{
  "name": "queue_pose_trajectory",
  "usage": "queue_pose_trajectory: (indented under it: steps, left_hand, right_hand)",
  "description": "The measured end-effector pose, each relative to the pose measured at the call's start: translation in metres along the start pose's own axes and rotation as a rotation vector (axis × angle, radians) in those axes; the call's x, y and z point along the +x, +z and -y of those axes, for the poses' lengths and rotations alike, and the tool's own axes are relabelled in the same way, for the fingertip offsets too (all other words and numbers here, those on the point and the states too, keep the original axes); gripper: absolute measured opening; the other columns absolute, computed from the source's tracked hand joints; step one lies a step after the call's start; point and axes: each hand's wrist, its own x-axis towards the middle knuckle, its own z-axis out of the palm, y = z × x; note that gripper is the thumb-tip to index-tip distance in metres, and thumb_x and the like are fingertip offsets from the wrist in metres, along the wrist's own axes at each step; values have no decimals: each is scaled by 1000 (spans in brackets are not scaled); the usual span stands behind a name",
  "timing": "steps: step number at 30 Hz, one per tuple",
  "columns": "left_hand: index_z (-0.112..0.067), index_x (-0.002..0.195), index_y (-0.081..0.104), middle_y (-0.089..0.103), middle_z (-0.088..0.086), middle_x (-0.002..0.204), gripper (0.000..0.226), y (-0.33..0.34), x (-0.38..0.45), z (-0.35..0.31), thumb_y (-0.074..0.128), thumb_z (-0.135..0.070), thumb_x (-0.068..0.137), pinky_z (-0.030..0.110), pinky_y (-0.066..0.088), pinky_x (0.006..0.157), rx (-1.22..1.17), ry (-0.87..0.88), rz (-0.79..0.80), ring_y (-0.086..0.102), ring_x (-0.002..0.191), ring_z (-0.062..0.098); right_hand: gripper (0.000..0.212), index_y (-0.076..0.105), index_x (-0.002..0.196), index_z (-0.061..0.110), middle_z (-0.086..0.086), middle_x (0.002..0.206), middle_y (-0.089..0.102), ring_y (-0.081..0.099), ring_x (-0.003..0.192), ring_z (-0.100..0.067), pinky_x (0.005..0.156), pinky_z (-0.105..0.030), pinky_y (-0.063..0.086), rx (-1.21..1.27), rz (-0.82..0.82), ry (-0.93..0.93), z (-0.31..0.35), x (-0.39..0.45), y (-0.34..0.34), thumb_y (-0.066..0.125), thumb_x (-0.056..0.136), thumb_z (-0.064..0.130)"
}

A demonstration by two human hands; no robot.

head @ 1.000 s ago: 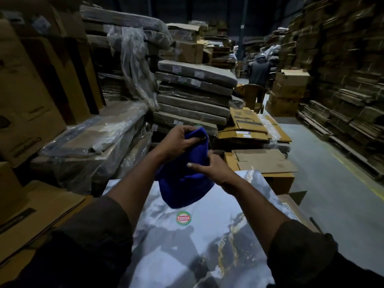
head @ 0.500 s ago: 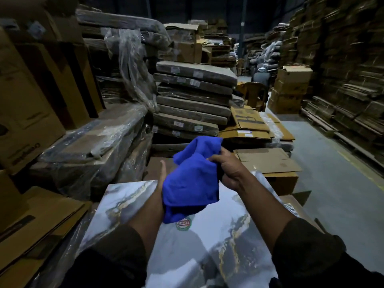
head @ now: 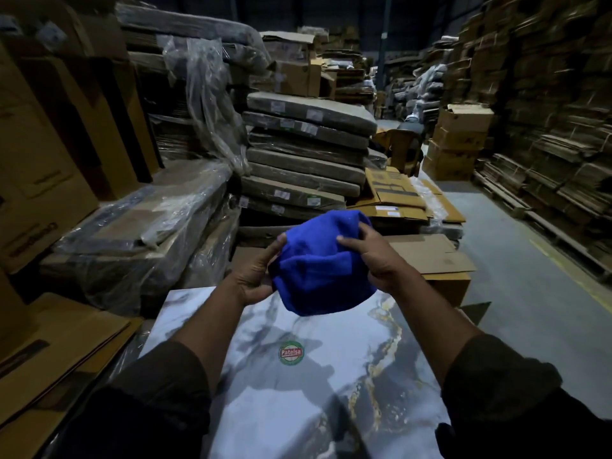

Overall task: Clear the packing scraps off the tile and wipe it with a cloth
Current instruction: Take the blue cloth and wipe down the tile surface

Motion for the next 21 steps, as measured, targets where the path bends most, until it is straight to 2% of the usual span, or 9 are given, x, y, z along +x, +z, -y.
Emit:
queue_pose_trajectory:
  steps: [3,6,8,10,12,14,16,18,21]
  left_hand:
    - [1,139,56,62,23,135,48,11,7,-4,63,-18,95,44,49,105,193,68,-54,63,116,33]
    - [10,138,49,57,30,131,46,12,12,-12,60,-1,95,43,51,92,235,166,-174,61,98,33]
    - [2,130,52,59,25,121,44,12,14,-17,69,1,89,37,52,82,279,218,-259,61,88,25]
    - [-3,126,49,58,19,120,50,13,18,-19,73,7,84,38,53,89,289,293,-383,62,90,21]
    - [2,133,45,56,19,126,59,16,19,-21,73,12,82,42,49,104,297,390,-470,60,106,24]
    - [5,137,42,53,19,131,62,18,21,-24,73,10,84,42,44,112,289,475,-498,54,116,24]
    - [7,137,45,54,18,131,56,22,21,-27,69,11,87,39,42,113,298,541,-466,53,119,22]
    - [9,133,50,58,18,127,45,28,20,-32,61,14,90,36,42,111,368,586,-415,54,118,21]
    - [8,129,56,62,18,121,37,32,14,-38,46,18,95,33,46,104,443,627,-359,60,108,19]
  right_hand:
    - [36,67,119,20,-7,119,73,70,109,-28,83,-36,59,-5,12,7,4,2,9,69,89,0]
    - [32,64,122,13,-8,114,73,69,102,-28,69,-33,59,136,-177,-4,9,-2,13,66,93,0]
    - [42,57,132,8,-14,126,67,66,109,-30,78,-40,59,127,-339,26,10,-4,12,69,92,2]
    - [63,46,144,10,-14,139,57,60,120,-32,96,-49,55,121,-480,72,10,-5,9,76,88,5]
    - [86,32,153,16,-13,145,49,56,125,-32,104,-53,50,128,-463,87,13,-8,8,81,83,7]
    - [109,16,160,23,-12,146,49,60,123,-28,99,-51,53,152,-321,55,16,-12,10,85,77,5]
    - [126,9,161,30,-9,153,40,53,131,-27,98,-48,54,-50,-210,32,18,-16,13,91,69,4]
    - [128,12,161,32,-6,159,24,39,140,-27,102,-43,49,-342,-195,12,21,-19,15,93,66,4]
    - [107,25,158,32,-5,155,25,38,130,-18,106,-42,48,-487,-298,-81,28,-21,12,86,76,3]
